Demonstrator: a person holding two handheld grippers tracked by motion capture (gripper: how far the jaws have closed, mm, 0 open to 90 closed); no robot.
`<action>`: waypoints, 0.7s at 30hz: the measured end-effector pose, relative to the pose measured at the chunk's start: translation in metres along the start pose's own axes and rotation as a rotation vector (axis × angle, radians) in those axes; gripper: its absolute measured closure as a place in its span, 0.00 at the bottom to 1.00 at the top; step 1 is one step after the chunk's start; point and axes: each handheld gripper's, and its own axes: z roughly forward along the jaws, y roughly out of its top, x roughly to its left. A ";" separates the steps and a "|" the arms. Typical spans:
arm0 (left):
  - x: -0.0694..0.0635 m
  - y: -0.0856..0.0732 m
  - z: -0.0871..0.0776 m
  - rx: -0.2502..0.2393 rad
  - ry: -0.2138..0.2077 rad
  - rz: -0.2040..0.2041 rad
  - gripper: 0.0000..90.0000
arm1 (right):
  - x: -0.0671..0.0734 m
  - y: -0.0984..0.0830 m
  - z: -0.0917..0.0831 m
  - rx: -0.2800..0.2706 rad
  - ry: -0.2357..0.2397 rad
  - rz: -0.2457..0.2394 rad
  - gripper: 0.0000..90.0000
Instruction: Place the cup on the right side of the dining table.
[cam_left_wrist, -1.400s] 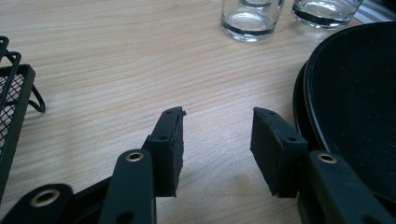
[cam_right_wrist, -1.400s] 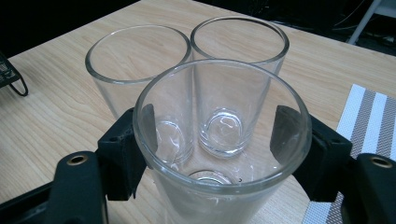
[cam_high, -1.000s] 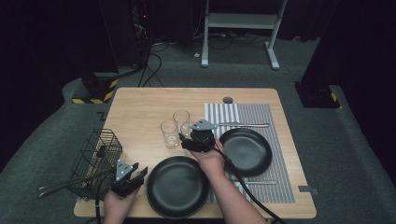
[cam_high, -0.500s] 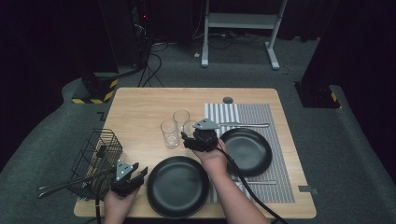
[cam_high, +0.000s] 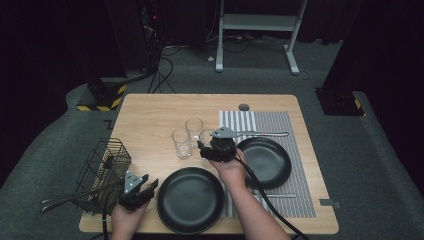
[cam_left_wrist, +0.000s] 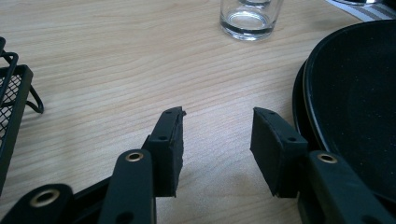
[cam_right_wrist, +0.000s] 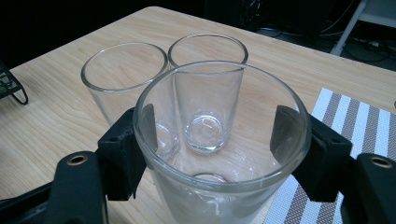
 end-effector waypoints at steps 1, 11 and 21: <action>0.000 0.000 0.000 0.001 -0.001 0.000 0.60 | -0.001 0.000 0.000 0.000 -0.002 0.003 0.32; 0.000 0.000 0.000 0.001 -0.004 -0.002 0.61 | -0.010 0.001 0.002 0.000 -0.018 0.023 0.32; 0.000 0.000 0.000 0.003 -0.002 -0.003 0.61 | -0.022 0.002 0.004 0.003 -0.040 0.045 0.32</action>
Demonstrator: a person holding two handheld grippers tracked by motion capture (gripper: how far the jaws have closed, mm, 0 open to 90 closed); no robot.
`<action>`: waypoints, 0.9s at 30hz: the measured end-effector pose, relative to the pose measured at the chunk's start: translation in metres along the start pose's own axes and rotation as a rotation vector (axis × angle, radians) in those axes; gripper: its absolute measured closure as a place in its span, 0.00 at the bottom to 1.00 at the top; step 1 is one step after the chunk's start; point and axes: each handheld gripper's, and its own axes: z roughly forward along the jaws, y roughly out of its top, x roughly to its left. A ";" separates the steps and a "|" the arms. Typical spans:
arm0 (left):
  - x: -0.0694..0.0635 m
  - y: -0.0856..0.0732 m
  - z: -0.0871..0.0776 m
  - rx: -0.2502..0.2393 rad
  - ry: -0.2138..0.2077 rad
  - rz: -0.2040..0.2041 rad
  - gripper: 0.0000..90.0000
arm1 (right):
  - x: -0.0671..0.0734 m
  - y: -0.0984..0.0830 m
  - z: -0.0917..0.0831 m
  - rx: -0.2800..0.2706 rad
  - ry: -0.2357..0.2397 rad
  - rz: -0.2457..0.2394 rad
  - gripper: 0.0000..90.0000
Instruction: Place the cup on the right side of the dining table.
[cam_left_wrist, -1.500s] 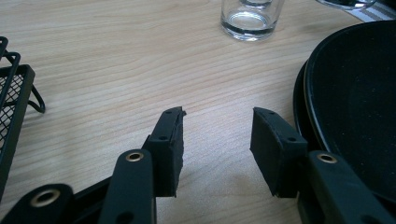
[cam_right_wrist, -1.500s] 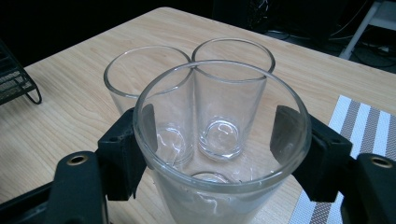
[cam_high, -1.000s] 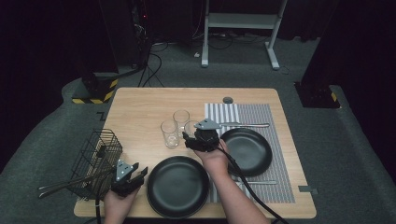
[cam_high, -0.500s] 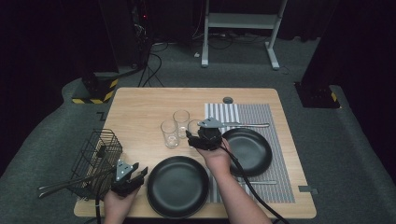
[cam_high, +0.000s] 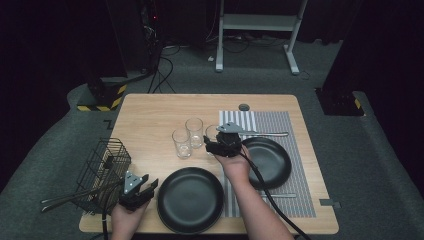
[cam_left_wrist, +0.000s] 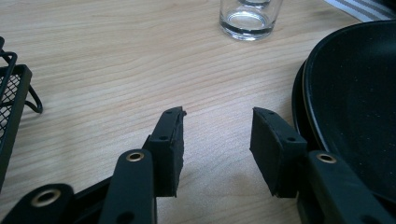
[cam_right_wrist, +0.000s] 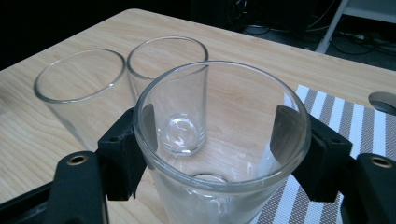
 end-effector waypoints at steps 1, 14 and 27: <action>0.000 0.000 0.000 -0.001 0.001 0.001 0.61 | -0.002 0.000 0.001 0.000 -0.004 0.001 0.32; 0.001 0.000 0.000 -0.005 -0.003 -0.002 0.61 | -0.014 0.002 0.008 0.010 -0.033 0.010 0.32; 0.001 0.000 0.000 -0.004 -0.003 -0.002 0.61 | -0.029 0.004 0.013 0.014 -0.062 0.019 0.32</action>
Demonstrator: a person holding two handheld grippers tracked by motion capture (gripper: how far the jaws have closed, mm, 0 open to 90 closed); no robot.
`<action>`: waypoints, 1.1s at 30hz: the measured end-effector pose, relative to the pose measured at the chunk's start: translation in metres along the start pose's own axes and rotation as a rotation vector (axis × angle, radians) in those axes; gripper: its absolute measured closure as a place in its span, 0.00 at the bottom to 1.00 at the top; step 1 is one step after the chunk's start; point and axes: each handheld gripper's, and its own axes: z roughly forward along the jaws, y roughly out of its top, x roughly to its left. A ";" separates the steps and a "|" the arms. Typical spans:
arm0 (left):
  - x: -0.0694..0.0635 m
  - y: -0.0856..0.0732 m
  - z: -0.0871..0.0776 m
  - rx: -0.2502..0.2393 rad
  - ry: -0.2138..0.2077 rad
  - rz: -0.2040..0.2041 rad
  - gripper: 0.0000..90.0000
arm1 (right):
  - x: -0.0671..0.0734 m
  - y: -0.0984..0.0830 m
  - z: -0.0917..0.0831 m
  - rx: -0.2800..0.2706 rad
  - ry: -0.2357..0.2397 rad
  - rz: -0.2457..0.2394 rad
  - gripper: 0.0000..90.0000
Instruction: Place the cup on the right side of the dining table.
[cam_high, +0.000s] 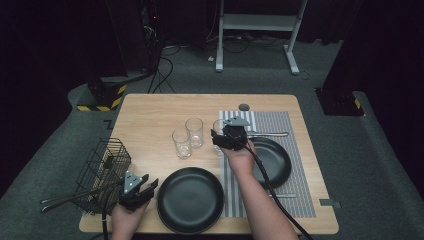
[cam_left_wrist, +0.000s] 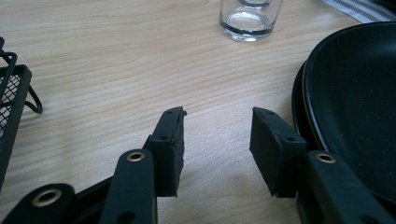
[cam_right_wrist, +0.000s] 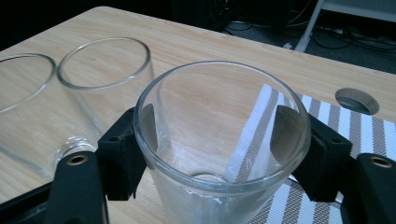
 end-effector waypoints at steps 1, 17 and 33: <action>0.000 0.000 0.000 0.000 0.000 0.000 0.61 | -0.001 0.000 0.000 0.000 -0.002 0.001 0.32; 0.000 0.000 0.000 -0.001 -0.001 0.001 0.61 | -0.021 0.002 0.008 0.004 -0.042 0.023 0.32; 0.000 0.000 -0.001 -0.002 0.000 0.002 0.61 | -0.034 0.002 0.015 0.018 -0.071 0.041 0.32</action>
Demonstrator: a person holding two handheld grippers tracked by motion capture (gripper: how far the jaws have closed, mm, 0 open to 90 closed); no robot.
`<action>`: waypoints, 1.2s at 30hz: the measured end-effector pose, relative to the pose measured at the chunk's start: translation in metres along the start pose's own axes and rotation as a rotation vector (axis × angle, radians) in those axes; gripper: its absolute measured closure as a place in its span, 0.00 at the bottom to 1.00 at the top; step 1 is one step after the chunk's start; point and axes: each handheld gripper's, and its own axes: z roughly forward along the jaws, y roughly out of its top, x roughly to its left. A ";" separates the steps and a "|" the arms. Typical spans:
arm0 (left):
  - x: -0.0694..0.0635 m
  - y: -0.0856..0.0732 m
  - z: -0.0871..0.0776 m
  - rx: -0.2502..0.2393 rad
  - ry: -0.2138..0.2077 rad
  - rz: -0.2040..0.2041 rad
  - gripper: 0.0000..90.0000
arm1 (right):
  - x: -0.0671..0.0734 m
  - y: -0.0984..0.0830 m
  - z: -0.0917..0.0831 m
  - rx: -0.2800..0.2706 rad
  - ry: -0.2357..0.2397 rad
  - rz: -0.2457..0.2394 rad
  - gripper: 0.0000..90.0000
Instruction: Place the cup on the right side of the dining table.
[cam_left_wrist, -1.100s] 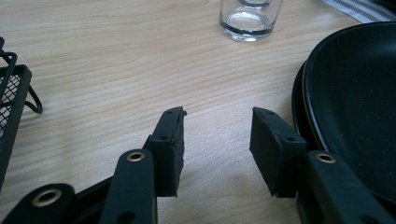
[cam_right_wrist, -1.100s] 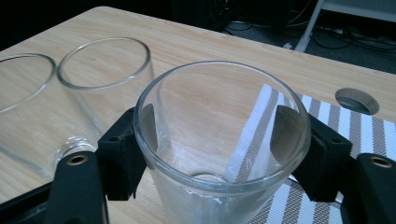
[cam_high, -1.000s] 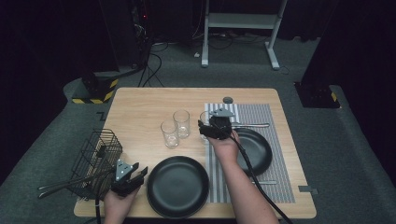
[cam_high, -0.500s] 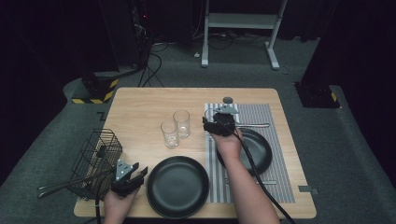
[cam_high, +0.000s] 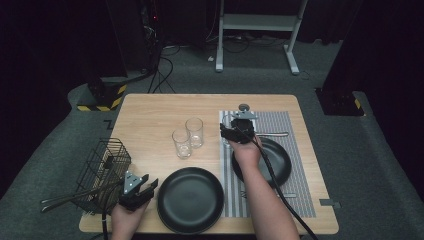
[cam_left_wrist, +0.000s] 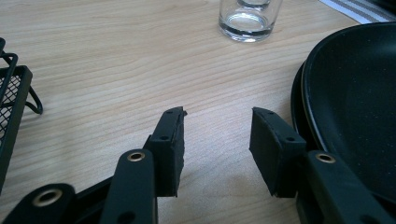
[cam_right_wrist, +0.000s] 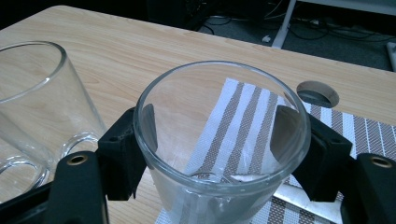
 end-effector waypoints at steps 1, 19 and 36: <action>0.000 0.000 0.000 0.000 0.000 0.000 0.61 | -0.001 0.000 0.001 -0.002 -0.002 -0.002 0.32; 0.000 0.000 0.000 0.000 0.001 0.000 0.61 | -0.006 -0.004 0.006 0.018 -0.020 0.012 0.32; 0.000 0.000 0.000 -0.001 0.003 0.004 0.61 | -0.010 -0.007 0.008 0.022 -0.041 0.019 0.32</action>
